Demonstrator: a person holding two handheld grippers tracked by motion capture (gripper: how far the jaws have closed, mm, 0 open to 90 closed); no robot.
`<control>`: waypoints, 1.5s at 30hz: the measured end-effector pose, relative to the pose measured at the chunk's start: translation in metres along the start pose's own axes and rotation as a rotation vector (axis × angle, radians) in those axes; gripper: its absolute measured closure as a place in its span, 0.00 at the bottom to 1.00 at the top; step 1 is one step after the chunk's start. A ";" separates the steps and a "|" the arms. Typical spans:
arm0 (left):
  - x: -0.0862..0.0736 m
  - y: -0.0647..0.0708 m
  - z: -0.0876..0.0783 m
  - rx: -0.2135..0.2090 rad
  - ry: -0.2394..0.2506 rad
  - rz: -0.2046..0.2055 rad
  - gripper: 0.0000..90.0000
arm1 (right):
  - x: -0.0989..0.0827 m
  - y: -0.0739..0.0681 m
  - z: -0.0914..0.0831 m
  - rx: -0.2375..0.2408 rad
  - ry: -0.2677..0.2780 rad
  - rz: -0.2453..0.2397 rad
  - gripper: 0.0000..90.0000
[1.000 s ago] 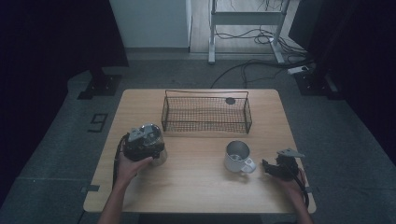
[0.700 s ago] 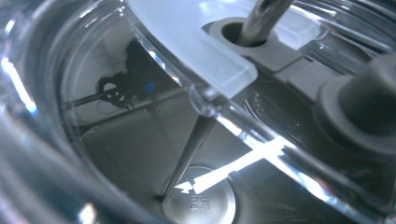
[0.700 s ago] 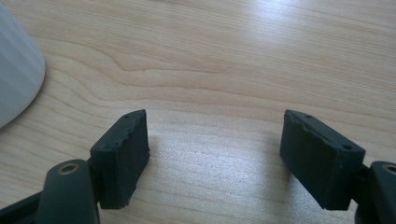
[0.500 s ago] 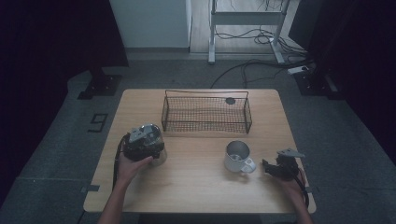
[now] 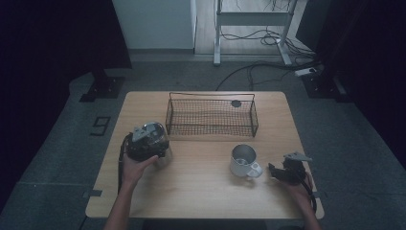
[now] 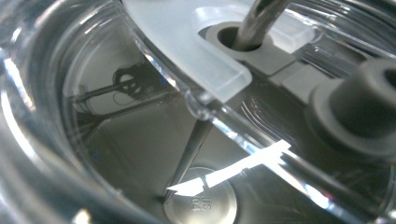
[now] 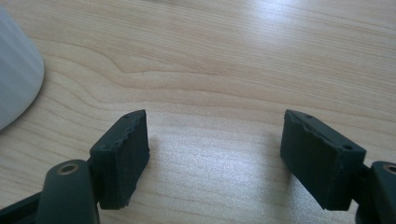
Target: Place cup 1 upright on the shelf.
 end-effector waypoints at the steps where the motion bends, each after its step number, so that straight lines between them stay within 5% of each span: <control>1: 0.000 0.000 0.000 0.000 0.000 0.000 0.04 | 0.000 0.000 0.000 0.000 0.000 0.000 0.26; 9: 0.030 0.016 -0.011 0.001 0.036 0.033 0.04 | 0.004 -0.001 0.004 0.002 0.001 -0.004 0.26; 23: 0.048 0.025 -0.008 -0.017 0.043 0.058 0.04 | 0.004 -0.004 0.004 -0.016 0.000 0.008 0.27; 45: 0.074 0.011 -0.011 -0.019 0.066 0.028 0.04 | 0.003 -0.005 0.003 -0.028 -0.001 0.022 0.27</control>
Point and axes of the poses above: each handheld gripper's, and its own axes: z roughly forward along the jaws, x roughly out of its top, y roughly to its right, the point moved 1 cm from there along z, roughly forward along the jaws, and after that the axes turned 6 degrees about -x, right-handed, at the moved point
